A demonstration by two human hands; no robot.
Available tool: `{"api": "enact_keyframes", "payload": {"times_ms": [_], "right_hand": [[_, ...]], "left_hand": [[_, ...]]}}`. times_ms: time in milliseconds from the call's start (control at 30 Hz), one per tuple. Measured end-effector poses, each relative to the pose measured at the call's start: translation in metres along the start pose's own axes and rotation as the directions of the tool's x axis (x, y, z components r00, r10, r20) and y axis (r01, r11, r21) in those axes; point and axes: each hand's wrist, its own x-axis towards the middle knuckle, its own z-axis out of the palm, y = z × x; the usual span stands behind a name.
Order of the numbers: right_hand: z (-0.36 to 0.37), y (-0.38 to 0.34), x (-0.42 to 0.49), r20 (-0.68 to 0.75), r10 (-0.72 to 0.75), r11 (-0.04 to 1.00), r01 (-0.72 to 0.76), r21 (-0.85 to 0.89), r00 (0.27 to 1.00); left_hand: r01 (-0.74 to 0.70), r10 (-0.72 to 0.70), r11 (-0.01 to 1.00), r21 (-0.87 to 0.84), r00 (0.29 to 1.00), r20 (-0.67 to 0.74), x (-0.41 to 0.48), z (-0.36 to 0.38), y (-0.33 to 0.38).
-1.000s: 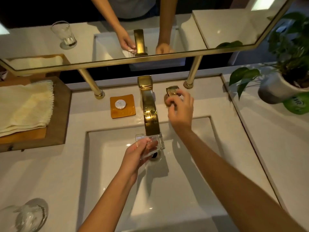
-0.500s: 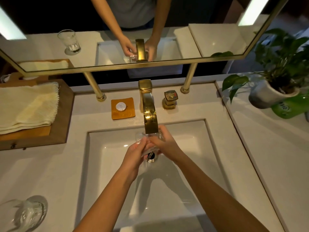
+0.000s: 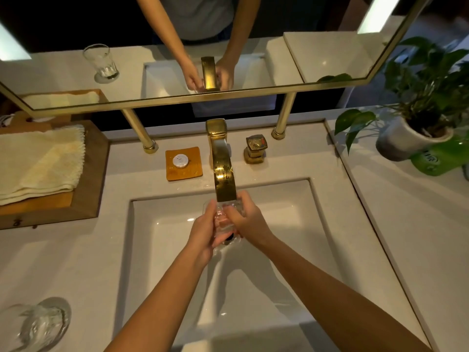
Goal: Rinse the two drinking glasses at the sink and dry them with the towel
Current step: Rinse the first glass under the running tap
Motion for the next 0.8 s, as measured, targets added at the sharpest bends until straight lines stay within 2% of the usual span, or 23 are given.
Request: {"api": "enact_keyframes", "payload": {"times_ms": [67, 133, 200, 267, 333, 400, 433, 500, 567, 700, 767, 800], "right_hand": [[-0.005, -0.001, -0.004, 0.046, -0.009, 1.000, 0.010, -0.005, 0.999], [-0.011, -0.005, -0.004, 0.092, 0.036, 0.999, -0.036, -0.002, 0.995], [-0.013, -0.014, 0.001, 0.075, 0.195, 0.981, -0.195, 0.001, 0.978], [-0.012, -0.019, 0.008, 0.075, 0.359, 0.933, -0.360, 0.000, 0.931], [-0.010, -0.017, 0.012, 0.086, 0.316, 0.949, -0.314, -0.033, 0.945], [-0.006, -0.014, 0.009, 0.107, 0.116, 0.993, -0.115, -0.014, 0.988], [-0.004, -0.012, 0.007, 0.137, 0.028, 0.999, -0.024, -0.029, 0.990], [-0.002, -0.009, 0.005, 0.202, -0.056, 0.993, 0.075, -0.092, 0.978], [-0.004, -0.006, 0.003, 0.238, -0.058, 0.991, 0.085, -0.103, 0.970], [-0.009, 0.001, -0.005, 0.267, -0.003, 0.994, 0.032, -0.105, 0.964], [-0.008, -0.001, -0.008, 0.207, 0.063, 0.993, -0.040, -0.114, 0.976], [-0.008, -0.004, -0.008, 0.179, 0.140, 0.987, -0.123, -0.101, 0.974]], "left_hand": [[-0.017, 0.013, 0.996, 0.086, 0.999, 0.049, 0.002, -0.004, 0.001], [-0.109, 0.099, 0.977, 0.184, 0.993, 0.063, 0.002, -0.007, -0.004], [-0.227, 0.206, 0.930, 0.291, 0.973, 0.101, -0.001, -0.008, -0.009], [-0.281, 0.257, 0.901, 0.332, 0.960, 0.115, -0.005, -0.006, -0.016], [-0.235, 0.240, 0.931, 0.280, 0.971, 0.018, -0.007, -0.003, -0.016], [-0.124, 0.136, 0.982, 0.144, 0.988, -0.077, -0.004, -0.002, -0.010], [-0.058, 0.061, 0.998, 0.038, 0.994, -0.085, -0.003, -0.003, -0.006], [0.036, -0.042, 0.992, -0.117, 0.998, -0.045, -0.003, -0.009, 0.001], [0.063, -0.061, 0.990, -0.122, 0.998, 0.021, -0.005, -0.014, 0.004], [-0.074, 0.072, 0.997, 0.028, 0.995, 0.076, -0.009, -0.017, -0.004], [-0.137, 0.129, 0.983, 0.121, 0.989, 0.068, -0.011, -0.017, -0.011], [-0.174, 0.163, 0.970, 0.172, 0.984, 0.077, -0.012, -0.017, -0.014]]}}
